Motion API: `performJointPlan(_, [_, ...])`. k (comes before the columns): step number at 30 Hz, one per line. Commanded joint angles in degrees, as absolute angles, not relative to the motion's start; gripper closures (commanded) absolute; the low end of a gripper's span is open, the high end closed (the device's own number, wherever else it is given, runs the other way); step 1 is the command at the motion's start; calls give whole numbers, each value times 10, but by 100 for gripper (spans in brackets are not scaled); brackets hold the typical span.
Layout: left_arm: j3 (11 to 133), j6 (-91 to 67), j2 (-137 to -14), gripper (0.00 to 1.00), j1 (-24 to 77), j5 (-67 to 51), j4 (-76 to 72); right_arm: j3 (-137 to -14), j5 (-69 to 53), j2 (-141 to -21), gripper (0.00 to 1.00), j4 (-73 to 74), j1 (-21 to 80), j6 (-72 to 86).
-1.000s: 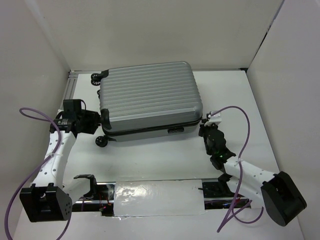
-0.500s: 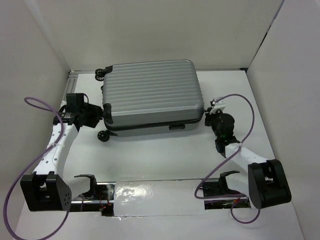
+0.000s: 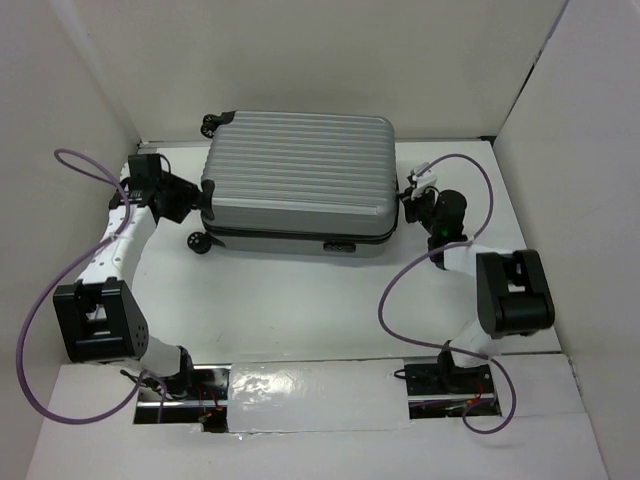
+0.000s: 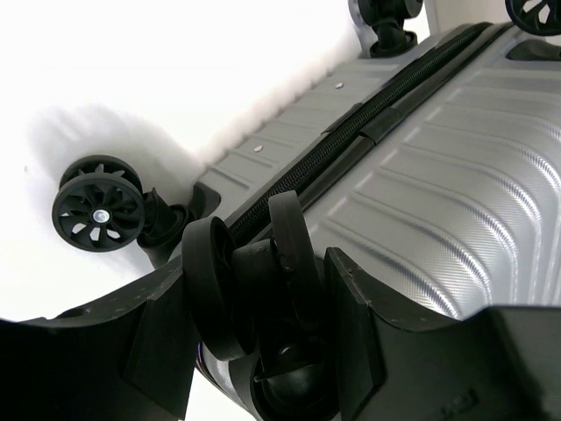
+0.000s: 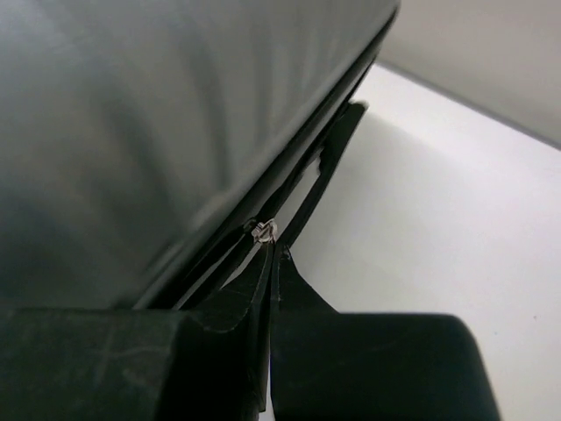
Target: Pack the luggage
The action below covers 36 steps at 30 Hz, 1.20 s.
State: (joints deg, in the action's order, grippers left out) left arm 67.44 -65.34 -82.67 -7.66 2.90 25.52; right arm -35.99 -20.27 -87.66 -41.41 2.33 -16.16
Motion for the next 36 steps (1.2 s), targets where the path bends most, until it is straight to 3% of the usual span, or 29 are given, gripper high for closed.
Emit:
performJointPlan(1, [707, -523, -855, 100, -97, 107, 242, -430, -63, -935, 100, -596, 24, -137])
performJointPlan(7, [745, -491, -905, 100, -103, 101, 247, -596, 101, -1129, 100, -672, 31, -61])
performJointPlan(10, [751, -466, -920, 100, -108, 113, 242, -736, 170, -1224, 100, -693, 31, -41])
performJointPlan(13, [765, -446, -931, 100, -115, 113, 242, -832, 178, -1303, 100, -699, 26, -20])
performJointPlan(18, [794, -395, -954, 100, -127, 119, 235, -898, -78, -1377, 100, -731, -36, 52])
performJointPlan(19, [806, -395, -959, 100, -127, 120, 235, -898, -210, -1377, 100, -738, -55, 52])
performJointPlan(24, [829, -360, -991, 100, -134, 90, 215, -782, -303, -1292, 100, -716, -62, -11])
performJointPlan(33, [972, -311, -1101, 100, -134, 25, 189, -441, -79, -1044, 100, -790, -15, -28])
performJointPlan(35, [1018, -304, -1121, 88, -134, 9, 200, -403, -60, -989, 100, -784, -4, -4])
performJointPlan(36, [1032, -304, -1140, 88, -134, 9, 200, -363, -60, -971, 100, -779, -4, -4])
